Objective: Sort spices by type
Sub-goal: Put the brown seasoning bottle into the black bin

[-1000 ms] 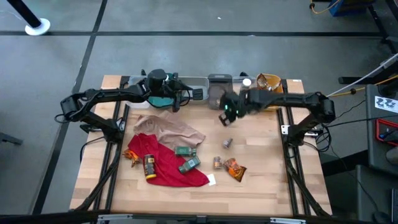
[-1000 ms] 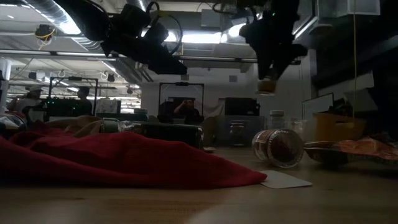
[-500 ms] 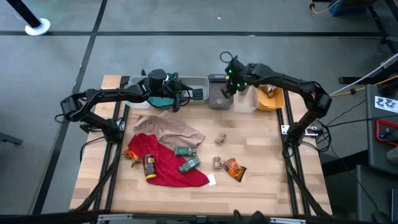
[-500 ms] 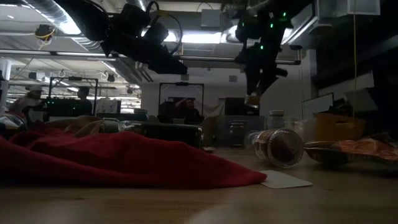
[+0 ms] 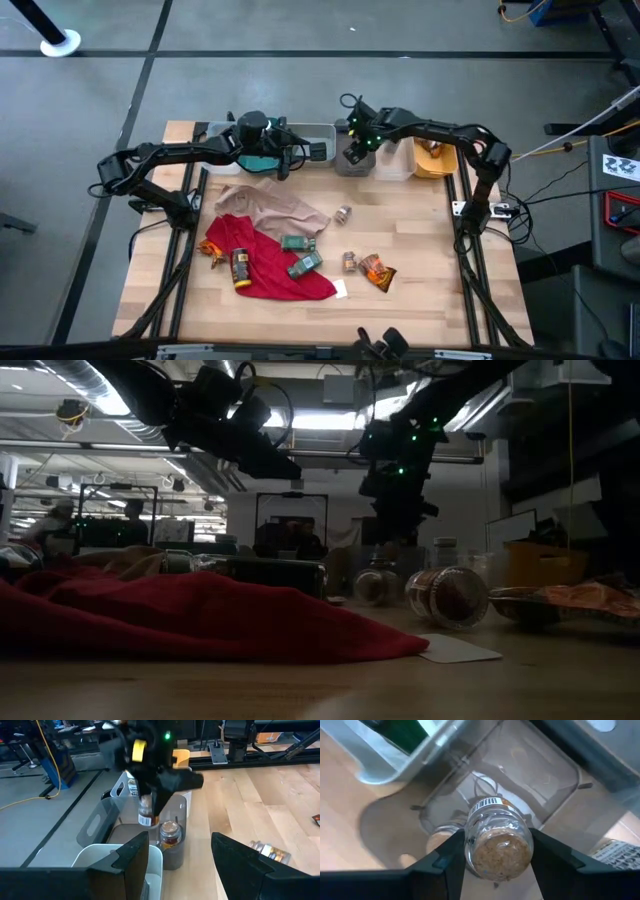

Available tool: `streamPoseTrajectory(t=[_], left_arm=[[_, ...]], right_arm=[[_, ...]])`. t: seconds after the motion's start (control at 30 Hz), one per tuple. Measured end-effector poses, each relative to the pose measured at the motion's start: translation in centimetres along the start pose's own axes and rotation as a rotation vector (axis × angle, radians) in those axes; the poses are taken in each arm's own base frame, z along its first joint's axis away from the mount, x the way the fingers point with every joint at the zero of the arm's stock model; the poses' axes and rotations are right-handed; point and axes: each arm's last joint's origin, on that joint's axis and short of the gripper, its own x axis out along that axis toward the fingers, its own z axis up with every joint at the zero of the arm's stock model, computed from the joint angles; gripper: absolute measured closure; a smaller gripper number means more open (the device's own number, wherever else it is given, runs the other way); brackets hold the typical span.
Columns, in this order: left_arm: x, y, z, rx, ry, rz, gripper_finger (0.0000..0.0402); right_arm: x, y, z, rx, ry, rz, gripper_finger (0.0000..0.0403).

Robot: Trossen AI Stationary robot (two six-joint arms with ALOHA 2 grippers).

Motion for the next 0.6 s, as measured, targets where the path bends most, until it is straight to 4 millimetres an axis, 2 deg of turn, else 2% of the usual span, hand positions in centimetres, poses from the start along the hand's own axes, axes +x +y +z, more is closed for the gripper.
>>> streamPoseTrajectory(t=[0.27,0.6], left_arm=[[0.0,0.0,0.0,-0.001,0.0,0.0,0.0203],[0.0,0.0,0.0,-0.001,0.001,-0.001,0.0203]], right_arm=[[3.1,0.1,-0.2,-0.018,0.071,-0.012,0.0209],[3.9,0.1,-0.3,-0.019,0.089,-0.011,0.0206]])
